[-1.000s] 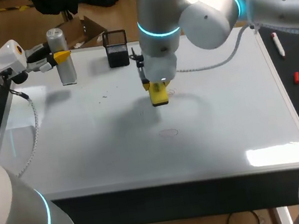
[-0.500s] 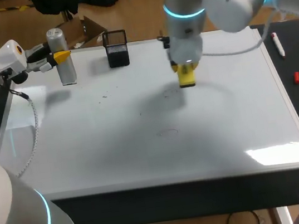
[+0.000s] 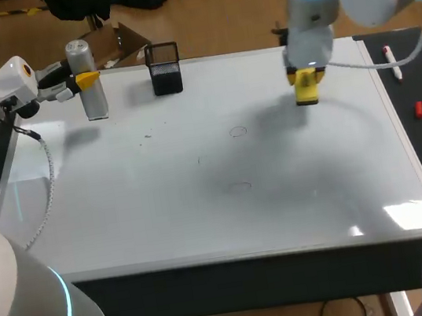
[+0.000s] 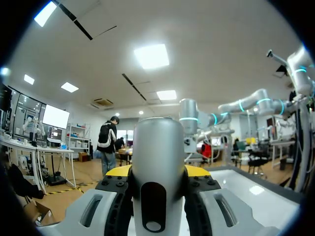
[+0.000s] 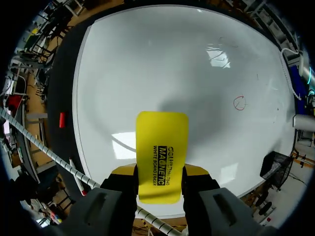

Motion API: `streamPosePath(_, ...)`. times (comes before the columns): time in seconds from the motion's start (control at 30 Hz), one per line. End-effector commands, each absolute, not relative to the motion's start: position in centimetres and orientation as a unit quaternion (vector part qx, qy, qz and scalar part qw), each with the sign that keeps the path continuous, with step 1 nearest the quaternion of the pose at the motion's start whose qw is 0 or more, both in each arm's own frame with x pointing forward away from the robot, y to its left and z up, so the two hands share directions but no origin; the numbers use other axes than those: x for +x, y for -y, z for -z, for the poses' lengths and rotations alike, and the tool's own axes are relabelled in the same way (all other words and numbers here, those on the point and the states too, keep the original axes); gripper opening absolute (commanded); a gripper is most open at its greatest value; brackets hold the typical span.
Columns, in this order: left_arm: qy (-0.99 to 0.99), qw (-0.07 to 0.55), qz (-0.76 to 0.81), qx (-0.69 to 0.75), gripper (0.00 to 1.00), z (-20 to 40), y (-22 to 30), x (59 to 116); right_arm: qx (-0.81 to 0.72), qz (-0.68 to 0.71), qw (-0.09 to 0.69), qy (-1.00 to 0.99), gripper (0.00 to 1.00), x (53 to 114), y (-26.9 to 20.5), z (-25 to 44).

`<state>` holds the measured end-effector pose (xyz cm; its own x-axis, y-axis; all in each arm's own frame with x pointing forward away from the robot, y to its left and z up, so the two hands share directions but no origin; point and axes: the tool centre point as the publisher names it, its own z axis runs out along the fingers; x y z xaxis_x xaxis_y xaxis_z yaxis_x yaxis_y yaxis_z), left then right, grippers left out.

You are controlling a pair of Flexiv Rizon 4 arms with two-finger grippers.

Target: Pick up the inspection probe, press it on each red-marked spot on the whiteboard one by one, put down the probe, pick up the eraser, and wipe off all the red marks.

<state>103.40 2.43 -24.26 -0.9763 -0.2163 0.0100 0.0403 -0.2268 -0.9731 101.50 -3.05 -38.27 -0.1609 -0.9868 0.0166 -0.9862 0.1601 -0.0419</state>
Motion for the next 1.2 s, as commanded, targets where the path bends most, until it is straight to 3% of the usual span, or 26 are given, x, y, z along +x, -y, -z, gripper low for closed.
streamPosePath(0.03, -0.616, 0.084, 0.780, -0.072, 0.00, 24.1, -2.4, 103.3, -0.647, 0.005, 0.008, -0.763, 0.00, 103.4, 5.4, 38.8)
streamPosePath(0.53, -0.616, 0.084, 0.780, -0.072, 0.00, 24.1, -2.4, 103.3, -0.652, 0.002, -0.017, -0.758, 0.00, 107.7, 8.4, 40.0)
streamPosePath(1.2, -0.616, 0.084, 0.780, -0.072, 0.00, 24.1, -2.4, 103.3, -0.643, 0.012, -0.007, -0.766, 0.00, 107.8, 9.2, 39.4)
